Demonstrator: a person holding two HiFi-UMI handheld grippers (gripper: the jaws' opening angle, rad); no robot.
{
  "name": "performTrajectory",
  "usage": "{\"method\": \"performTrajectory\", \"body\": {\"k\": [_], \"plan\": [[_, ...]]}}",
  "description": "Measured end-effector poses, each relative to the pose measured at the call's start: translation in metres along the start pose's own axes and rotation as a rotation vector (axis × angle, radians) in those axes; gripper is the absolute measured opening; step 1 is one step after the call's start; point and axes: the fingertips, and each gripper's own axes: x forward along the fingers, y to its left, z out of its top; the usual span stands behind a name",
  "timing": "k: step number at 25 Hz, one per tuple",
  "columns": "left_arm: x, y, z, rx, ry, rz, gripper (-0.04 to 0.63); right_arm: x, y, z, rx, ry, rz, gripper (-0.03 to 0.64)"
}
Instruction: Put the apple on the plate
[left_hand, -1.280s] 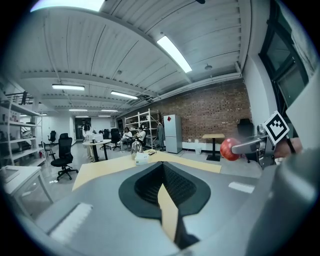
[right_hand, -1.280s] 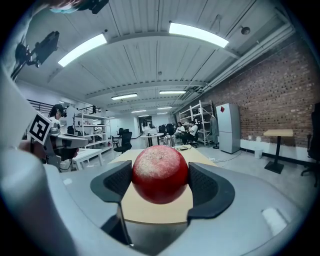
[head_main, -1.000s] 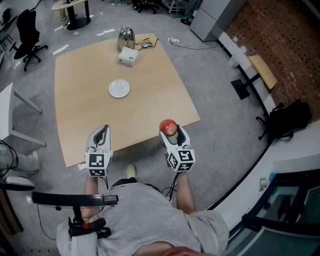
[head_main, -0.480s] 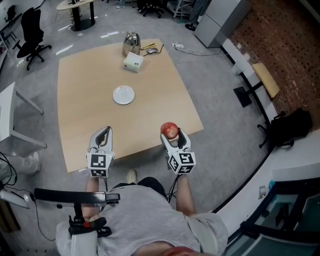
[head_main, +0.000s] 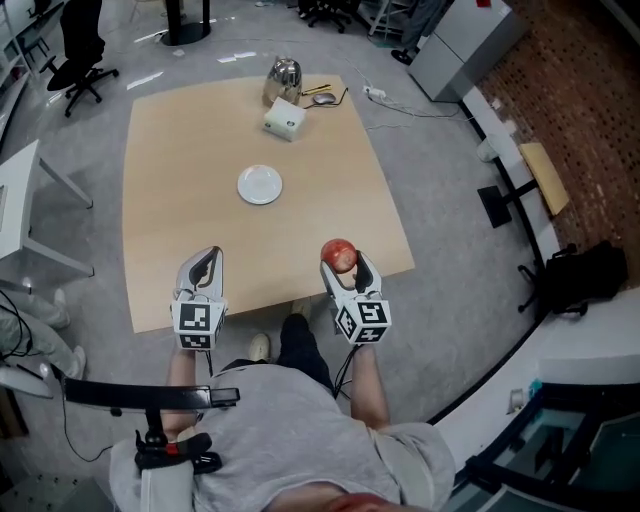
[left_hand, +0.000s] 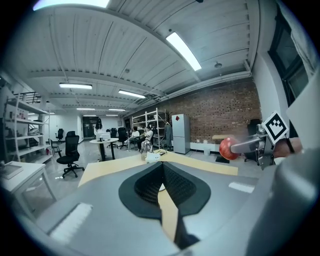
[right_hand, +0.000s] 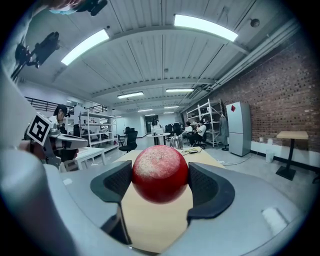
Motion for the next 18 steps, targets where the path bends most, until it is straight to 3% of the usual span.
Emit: {"method": "performTrajectory", "body": {"k": [18], "plan": [[0.026, 0.048, -0.017, -0.081, 0.077, 0.202, 0.020, 0.120, 0.012, 0.013, -0.071, 0.053, 0.220, 0.359]]}}
